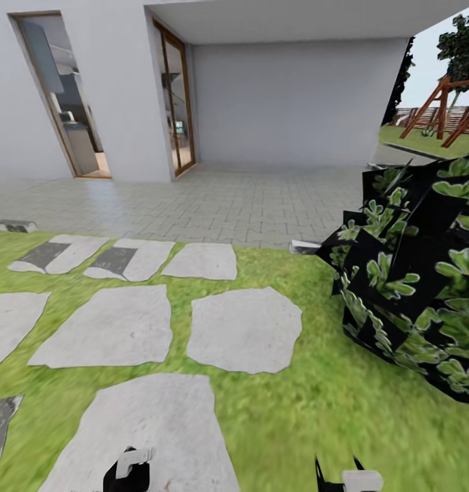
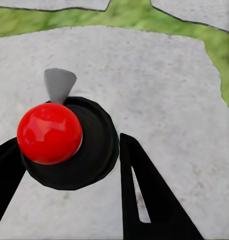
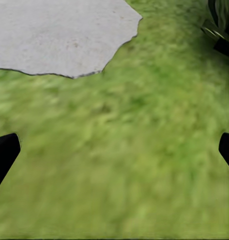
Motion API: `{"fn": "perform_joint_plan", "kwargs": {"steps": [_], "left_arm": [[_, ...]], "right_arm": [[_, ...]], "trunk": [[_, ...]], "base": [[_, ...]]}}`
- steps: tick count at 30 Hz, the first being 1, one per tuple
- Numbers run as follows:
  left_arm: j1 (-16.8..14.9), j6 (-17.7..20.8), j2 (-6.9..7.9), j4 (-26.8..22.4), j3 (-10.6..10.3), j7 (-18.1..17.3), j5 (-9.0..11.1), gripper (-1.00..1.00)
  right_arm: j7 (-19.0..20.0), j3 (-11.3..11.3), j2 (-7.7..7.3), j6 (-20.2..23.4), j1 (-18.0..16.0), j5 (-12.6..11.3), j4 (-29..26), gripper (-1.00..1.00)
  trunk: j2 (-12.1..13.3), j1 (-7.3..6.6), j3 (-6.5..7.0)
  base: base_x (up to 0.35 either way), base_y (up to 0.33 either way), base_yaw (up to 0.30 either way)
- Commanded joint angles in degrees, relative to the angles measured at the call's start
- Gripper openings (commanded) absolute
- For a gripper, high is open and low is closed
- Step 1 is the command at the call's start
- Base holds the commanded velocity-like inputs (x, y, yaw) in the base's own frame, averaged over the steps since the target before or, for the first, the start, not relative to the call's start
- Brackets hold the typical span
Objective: Pick up the pesticide atomizer in the garden and spray insectifuge to fully cover both potted plants in the garden.
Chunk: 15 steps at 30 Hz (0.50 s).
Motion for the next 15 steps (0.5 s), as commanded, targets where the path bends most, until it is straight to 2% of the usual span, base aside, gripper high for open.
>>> {"fn": "perform_joint_plan", "kwargs": {"steps": [1, 15], "left_arm": [[0.0, -0.2, 0.02, 0.0, -0.2, 0.0, 0.5, -1.00], [0.0, -0.2, -0.05, 0.0, -0.2, 0.1, 0.5, -1.00]], "right_arm": [[-0.5, 0.0, 0.00, -0.1, 0.0, 0.6, 0.0, 1.00], [-0.5, 0.0, 0.04, -0.1, 0.0, 0.6, 0.0, 1.00]], "trunk": [[0.0, -0.04, -0.04], [0.0, -0.04, -0.04]], "base": [[-0.247, 0.223, -0.265], [-0.246, 0.223, -0.266]]}}
